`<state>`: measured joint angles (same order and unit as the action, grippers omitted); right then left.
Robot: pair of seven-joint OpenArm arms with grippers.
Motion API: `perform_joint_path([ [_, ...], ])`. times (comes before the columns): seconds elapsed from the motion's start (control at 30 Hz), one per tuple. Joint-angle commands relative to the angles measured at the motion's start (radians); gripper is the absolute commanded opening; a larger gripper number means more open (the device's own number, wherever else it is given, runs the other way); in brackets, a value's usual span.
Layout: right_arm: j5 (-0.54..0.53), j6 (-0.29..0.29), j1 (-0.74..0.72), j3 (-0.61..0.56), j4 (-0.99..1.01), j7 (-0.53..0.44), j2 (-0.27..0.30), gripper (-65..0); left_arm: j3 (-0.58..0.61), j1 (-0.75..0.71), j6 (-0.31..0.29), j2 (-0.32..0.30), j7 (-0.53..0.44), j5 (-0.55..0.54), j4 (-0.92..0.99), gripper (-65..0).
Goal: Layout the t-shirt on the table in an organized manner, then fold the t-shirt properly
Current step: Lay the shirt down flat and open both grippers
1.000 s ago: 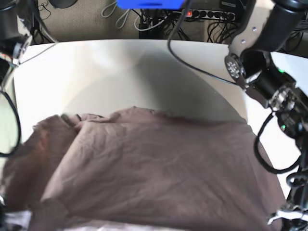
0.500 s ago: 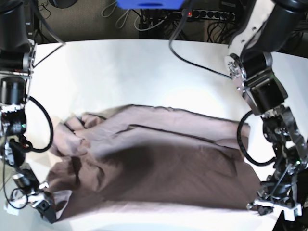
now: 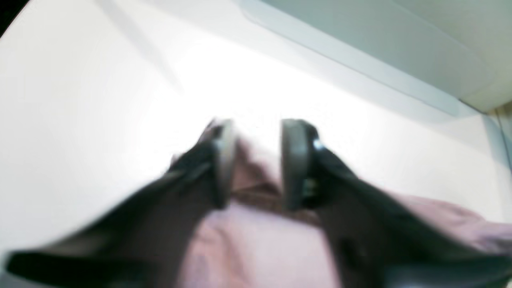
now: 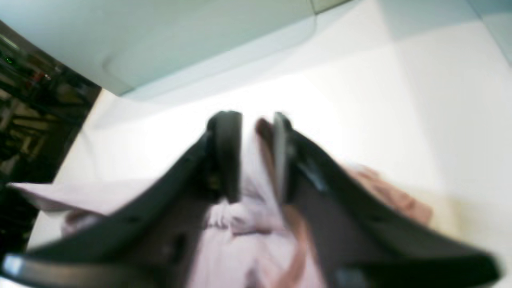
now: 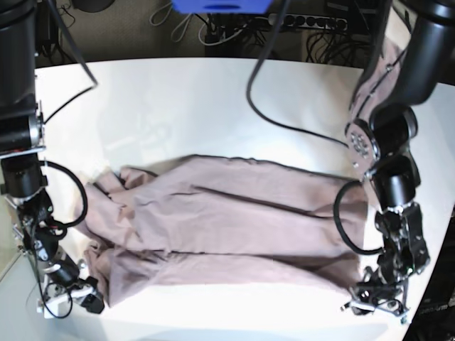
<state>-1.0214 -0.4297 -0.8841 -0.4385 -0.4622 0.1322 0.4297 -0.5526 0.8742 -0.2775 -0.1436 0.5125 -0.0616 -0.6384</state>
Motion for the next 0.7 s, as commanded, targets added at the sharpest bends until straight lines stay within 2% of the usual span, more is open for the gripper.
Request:
perform_joint_path([
  [0.0,-0.017,-0.016,-0.037,-0.004,-0.013,-0.018,0.010,-39.4,0.001,0.049,-0.009,-0.015,-0.028,-0.016,0.004,-34.9],
  [0.13,-0.017,-0.016,-0.020,-0.033,-0.010,0.004,0.019,-28.5,-0.005,0.049,-0.018,-0.024,-0.013,-0.019,-0.022,-25.1],
  [0.2,-0.018,-0.016,0.023,-0.041,-0.050,0.067,0.054,-25.1,-0.005,-0.006,-0.018,-0.026,0.062,-0.019,-0.114,-24.1],
  [0.27,-0.020,-0.016,0.099,-0.023,-0.131,0.145,0.096,-24.4,-0.007,-0.094,-0.018,-0.026,0.153,-0.019,-0.268,-24.1],
  [0.33,-0.020,-0.016,0.185,0.010,-0.212,0.177,0.122,-24.7,-0.007,-0.183,-0.018,-0.017,0.193,-0.019,-0.409,-24.1],
  [0.53,-0.020,-0.010,0.521,0.218,-0.524,0.185,0.128,-24.4,-0.005,-0.470,-0.018,0.045,0.203,-0.019,-0.710,-24.1],
  [0.67,-0.020,-0.010,0.696,0.355,-0.694,0.185,0.120,-24.4,-0.005,-0.591,-0.018,0.048,0.197,-0.019,-0.733,-23.9],
])
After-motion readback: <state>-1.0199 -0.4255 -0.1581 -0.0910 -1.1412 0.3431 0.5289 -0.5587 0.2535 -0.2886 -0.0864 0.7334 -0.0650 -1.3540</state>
